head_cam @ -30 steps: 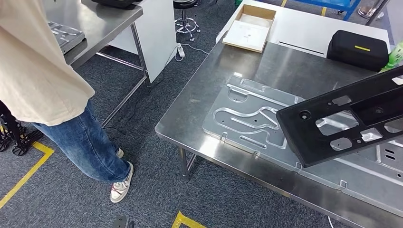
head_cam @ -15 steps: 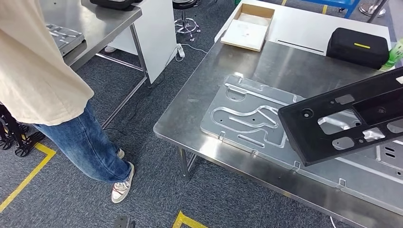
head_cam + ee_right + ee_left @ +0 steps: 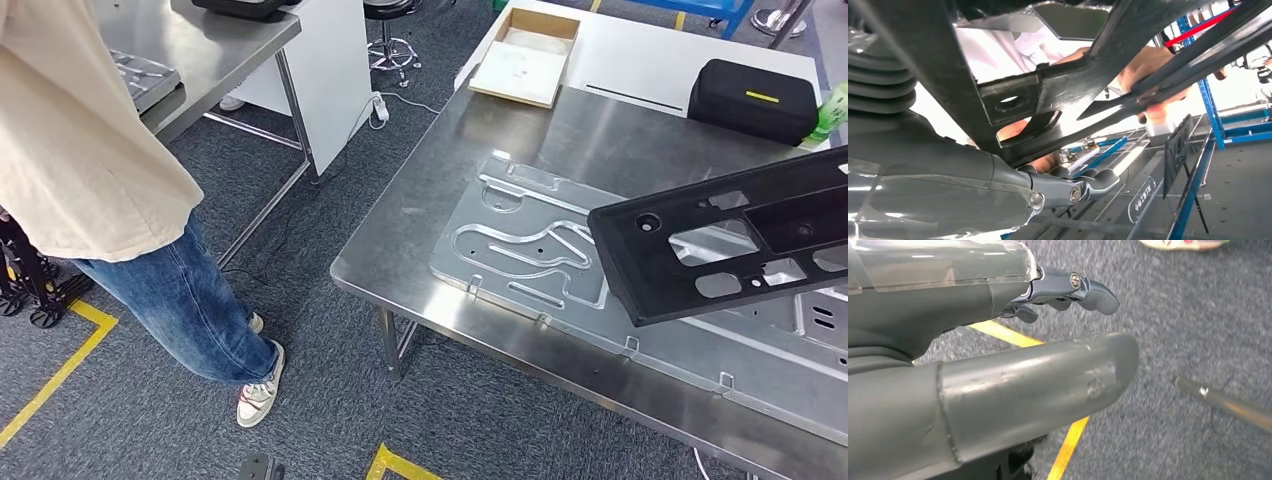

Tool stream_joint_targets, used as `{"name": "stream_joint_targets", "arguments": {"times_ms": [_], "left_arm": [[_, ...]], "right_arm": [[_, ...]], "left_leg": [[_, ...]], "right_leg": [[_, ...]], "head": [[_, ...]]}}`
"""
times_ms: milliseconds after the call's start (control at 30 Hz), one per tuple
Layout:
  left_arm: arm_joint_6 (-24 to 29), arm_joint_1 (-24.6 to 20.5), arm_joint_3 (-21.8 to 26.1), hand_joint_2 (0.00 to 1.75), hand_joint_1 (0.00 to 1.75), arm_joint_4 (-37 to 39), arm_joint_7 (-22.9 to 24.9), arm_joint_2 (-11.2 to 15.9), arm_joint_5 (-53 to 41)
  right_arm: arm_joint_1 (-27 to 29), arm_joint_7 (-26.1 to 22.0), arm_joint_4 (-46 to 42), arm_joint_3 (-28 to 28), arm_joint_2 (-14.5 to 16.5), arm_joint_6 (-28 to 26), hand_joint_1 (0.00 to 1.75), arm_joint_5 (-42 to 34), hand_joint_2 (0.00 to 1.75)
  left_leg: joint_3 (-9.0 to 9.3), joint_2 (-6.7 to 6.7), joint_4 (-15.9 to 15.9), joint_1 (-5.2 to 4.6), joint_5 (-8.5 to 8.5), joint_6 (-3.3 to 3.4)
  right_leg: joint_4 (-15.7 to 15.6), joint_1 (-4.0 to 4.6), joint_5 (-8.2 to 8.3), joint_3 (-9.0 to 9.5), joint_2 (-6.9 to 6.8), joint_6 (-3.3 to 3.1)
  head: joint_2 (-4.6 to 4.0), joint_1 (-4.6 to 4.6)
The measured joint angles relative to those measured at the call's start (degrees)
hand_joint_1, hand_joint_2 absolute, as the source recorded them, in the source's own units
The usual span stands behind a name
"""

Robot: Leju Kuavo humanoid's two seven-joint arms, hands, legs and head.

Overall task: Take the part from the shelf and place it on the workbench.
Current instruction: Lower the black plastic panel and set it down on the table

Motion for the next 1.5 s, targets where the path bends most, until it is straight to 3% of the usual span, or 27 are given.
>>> {"name": "stream_joint_targets", "arguments": {"times_ms": [67, 133, 167, 200, 233, 267, 333, 367, 467, 533, 567, 633, 667, 700, 733, 800, 867, 967, 1033, 1100, 1167, 1200, 1233, 1267, 1333, 1400, 1500], "left_arm": [[0.0, -0.1, 0.0, 0.00, 0.00, 0.0, 0.0, 0.0, 0.0], [0.0, -0.1, 0.0, 0.00, 0.00, 0.0, 0.0, 0.0, 0.0], [0.0, 0.0, 0.0, 0.00, 0.00, 0.0, 0.0, 0.0, 0.0], [0.0, 0.0, 0.0, 0.00, 0.00, 0.0, 0.0, 0.0, 0.0], [0.0, 0.0, 0.0, 0.00, 0.00, 0.0, 0.0, 0.0, 0.0], [0.0, 0.0, 0.0, 0.00, 0.00, 0.0, 0.0, 0.0, 0.0], [0.0, 0.0, 0.0, 0.00, 0.00, 0.0, 0.1, 0.0, 0.0], [0.0, -0.1, 0.0, 0.00, 0.00, 0.0, 0.0, 0.0, 0.0], [0.0, 0.0, 0.0, 0.00, 0.00, 0.0, 0.0, 0.0, 0.1], [0.0, 0.1, 0.0, 0.00, 0.00, 0.0, 0.0, 0.1, 0.1], [0.0, 0.0, 0.0, 0.00, 0.00, 0.0, 0.0, 0.1, 0.1], [0.0, 0.0, 0.0, 0.00, 0.00, 0.0, 0.0, 0.0, 0.1], [0.0, 0.0, 0.0, 0.00, 0.00, 0.0, 0.0, 0.0, 0.1], [0.0, 0.1, 0.0, 0.00, 0.00, 0.0, 0.0, 0.0, 0.1], [0.0, 0.1, 0.0, 0.00, 0.00, 0.0, 0.0, 0.0, 0.1], [0.0, 0.1, 0.0, 0.00, 0.00, 0.0, 0.0, 0.0, 0.1], [0.0, 0.1, 0.0, 0.00, 0.00, 0.0, 0.0, 0.1, 0.1], [0.0, 0.0, 0.0, 0.00, 0.00, 0.0, -0.1, 0.1, 0.1], [0.0, 0.0, 0.0, 0.00, 0.00, 0.0, -0.1, 0.1, 0.0], [0.0, -0.1, 0.0, 0.00, 0.00, 0.0, -0.2, 0.0, 0.0], [0.0, -0.1, 0.0, 0.00, 0.00, 0.0, -0.2, 0.0, 0.0], [0.0, -0.1, 0.0, 0.00, 0.00, 0.0, -0.2, 0.0, 0.0], [0.0, -0.1, 0.0, 0.00, 0.00, 0.0, -0.2, 0.0, 0.0], [-0.1, -0.1, 0.0, 0.00, 0.00, 0.0, -0.1, -0.1, 0.0], [-0.1, -0.1, 0.0, 0.00, 0.00, 0.0, -0.1, -0.2, -0.1], [-0.1, -0.2, -0.1, 0.00, 0.00, 0.0, -0.1, -0.2, -0.3], [-0.1, -0.2, -0.1, 0.00, 0.00, 0.0, -0.1, -0.2, -0.4]], "right_arm": [[0.0, 0.0, 0.2, -0.2, 0.0, 0.0, 0.00, 0.0, 0.00], [0.0, 0.0, 0.3, -0.3, 0.1, 0.0, 0.00, -0.1, 0.00], [0.0, -0.1, 0.3, -0.3, 0.2, 0.0, 0.00, -0.2, 0.00], [0.0, -0.2, 0.3, -0.3, 0.3, 0.0, 0.00, -0.2, 0.00], [0.0, -0.3, 0.3, -0.3, 0.3, 0.0, 0.00, -0.2, 0.00], [-0.1, -0.3, 0.3, -0.4, 0.3, 0.0, 0.00, -0.2, 0.00], [-0.2, -0.4, 0.2, -0.4, 0.5, 0.0, 0.00, -0.2, 0.00], [-0.2, -0.4, 0.2, -0.5, 0.6, 0.0, 0.00, -0.2, 0.00], [0.0, -0.5, 0.0, -0.7, 0.7, -0.1, 0.00, -0.2, 0.00], [-0.2, -0.5, -0.1, -0.8, 0.6, -0.1, 0.00, -0.3, 0.00], [-0.3, -0.5, -0.3, -0.9, 0.5, -0.1, 0.00, -0.3, 0.00], [-0.4, -0.5, -0.5, -1.0, 0.4, -0.1, 0.00, -0.3, 0.00], [-0.4, -0.5, -0.5, -1.0, 0.4, -0.1, 0.00, -0.3, 0.00], [-0.3, -0.6, -0.5, -1.0, 0.4, -0.1, 0.00, -0.3, 0.00], [-0.3, -0.6, -0.5, -1.0, 0.4, -0.1, 0.00, -0.3, 0.00], [-0.3, -0.6, -0.5, -1.0, 0.4, -0.1, 0.00, -0.3, 0.00], [-0.2, -0.4, -0.5, -1.1, 0.3, -0.1, 0.00, -0.3, 0.00], [0.2, -0.2, -0.3, -1.2, 0.3, 0.0, 0.00, -0.3, 0.00], [0.6, 0.0, -0.2, -1.3, 0.1, 0.0, 0.00, -0.3, 0.00], [0.8, 0.0, 0.0, -1.6, 0.0, 0.0, 0.00, -0.3, 0.00], [0.9, -0.1, 0.1, -1.7, 0.0, 0.0, 0.00, -0.3, 0.00], [1.0, -0.2, 0.1, -1.8, 0.0, 0.0, 0.00, -0.3, 0.00], [1.1, -0.4, 0.2, -1.8, -0.1, 0.0, 0.00, -0.3, 0.00], [1.1, -0.4, 0.1, -1.8, -0.1, 0.0, 0.00, -0.3, 0.00], [1.0, -0.5, 0.1, -1.9, -0.2, 0.0, 0.00, -0.3, 0.00], [0.9, -0.5, -0.1, -2.1, -0.3, 0.0, 0.00, -0.3, 0.00], [0.8, -0.7, -0.3, -2.3, -0.5, 0.0, 0.00, -0.3, 0.00]], "left_leg": [[0.30, 0.14, -0.8, 0.17, 0.61, 0.62], [0.24, 0.16, -0.9, 0.11, 0.64, 0.81], [0.24, 0.16, -0.8, 0.10, 0.54, 0.83], [0.28, 0.12, -0.6, 0.16, 0.39, 0.78], [0.33, 0.04, -0.4, 0.28, 0.14, 0.63], [0.38, -0.07, 0.1, 0.46, -0.21, 0.39], [0.14, -0.45, 1.3, 0.61, -1.04, -0.38], [-0.09, -0.63, 1.8, 0.55, -1.34, -0.71], [-0.55, -0.89, 2.3, 0.40, -1.69, -1.24], [-1.20, -0.66, 4.1, 0.53, -3.00, -1.71], [-2.24, -0.47, 6.5, 0.59, -4.43, -1.98], [-5.88, -0.23, 14.3, 0.67, -7.88, -2.28], [-7.67, -0.19, 17.7, 0.69, -8.94, -2.28], [-8.72, -0.18, 19.3, 0.68, -8.93, -2.16], [-8.60, -0.19, 18.5, 0.64, -7.67, -1.89], [-5.63, -0.33, 11.2, 0.41, -3.22, -0.90], [-2.57, -0.54, 4.5, 0.09, -0.70, 0.05], [-1.46, -0.46, 1.9, -0.19, -0.51, 0.39], [-0.91, -0.20, 0.5, 0.00, 0.28, 0.64], [-0.54, 0.00, -0.5, 0.17, 0.87, 0.89], [-0.58, 0.07, -0.5, 0.12, 0.88, 1.02], [-0.58, 0.10, -0.4, 0.11, 0.80, 0.99], [-0.56, 0.11, -0.2, 0.16, 0.68, 0.90], [-0.54, 0.11, 0.1, 0.27, 0.47, 0.73], [-0.66, 0.02, 1.1, 0.39, -0.21, 0.05], [-0.91, -0.17, 2.0, 0.23, -0.75, -0.57], [-1.04, -0.27, 2.3, 0.17, -1.04, -1.06]], "right_leg": [[3.8, -0.07, -2.60, -1.71, -0.05, 0.23], [11.0, -0.02, -6.08, -5.10, -0.05, 0.43], [13.7, -0.06, -6.77, -6.41, -0.05, 0.59], [14.5, -0.17, -6.29, -6.85, -0.08, 0.78], [13.0, -0.33, -4.75, -6.22, -0.11, 1.01], [9.7, -0.55, -2.56, -4.62, -0.18, 1.26], [3.4, -0.62, -0.31, -1.61, -0.24, 1.47], [1.8, -0.54, -0.18, -0.93, -0.27, 1.21], [1.6, -0.24, -0.75, -0.98, -0.40, -0.15], [1.6, -0.28, -0.84, -0.74, -0.61, -0.91], [1.5, -0.25, -0.91, -0.58, -0.74, -1.22], [1.5, -0.06, -1.09, -0.43, -0.97, -1.59], [1.5, 0.06, -1.16, -0.40, -1.02, -1.69], [1.5, 0.21, -1.22, -0.33, -1.04, -1.78], [1.5, 0.36, -1.29, -0.21, -1.01, -1.85], [1.5, 0.59, -1.45, 0.14, -0.87, -1.92], [1.4, 0.78, -1.45, 0.25, -0.64, -1.67], [0.7, 0.60, -0.94, 0.14, -0.21, -0.69], [1.2, 0.39, -1.52, -0.11, -0.12, -0.18], [5.7, 0.33, -4.36, -2.12, -0.09, 0.10], [12.7, 0.36, -7.47, -5.53, -0.06, 0.47], [14.8, 0.29, -7.79, -6.58, -0.07, 0.67], [14.7, 0.15, -6.95, -6.62, -0.09, 0.87], [12.4, -0.03, -5.12, -5.46, -0.14, 1.08], [4.9, -0.26, -1.92, -1.71, -0.22, 1.44], [1.3, -0.10, -1.14, 0.07, -0.04, 0.84], [1.4, -0.03, -1.13, -0.07, 0.10, -0.58]], "head": [[0.00, 0.03], [0.00, 0.02], [0.00, 0.02], [0.00, 0.02], [0.00, 0.02], [0.00, 0.02], [0.00, 0.10], [0.00, 0.15], [0.00, 0.17], [0.00, 0.15], [0.00, 0.14], [0.00, 0.12], [0.00, 0.12], [0.00, 0.11], [0.00, 0.11], [0.00, 0.12], [0.00, 0.11], [0.00, 0.09], [0.00, 0.12], [0.00, 0.15], [0.00, 0.15], [0.00, 0.15], [0.00, 0.15], [0.00, 0.15], [0.00, 0.17], [0.00, 0.13], [0.00, 0.11]]}}
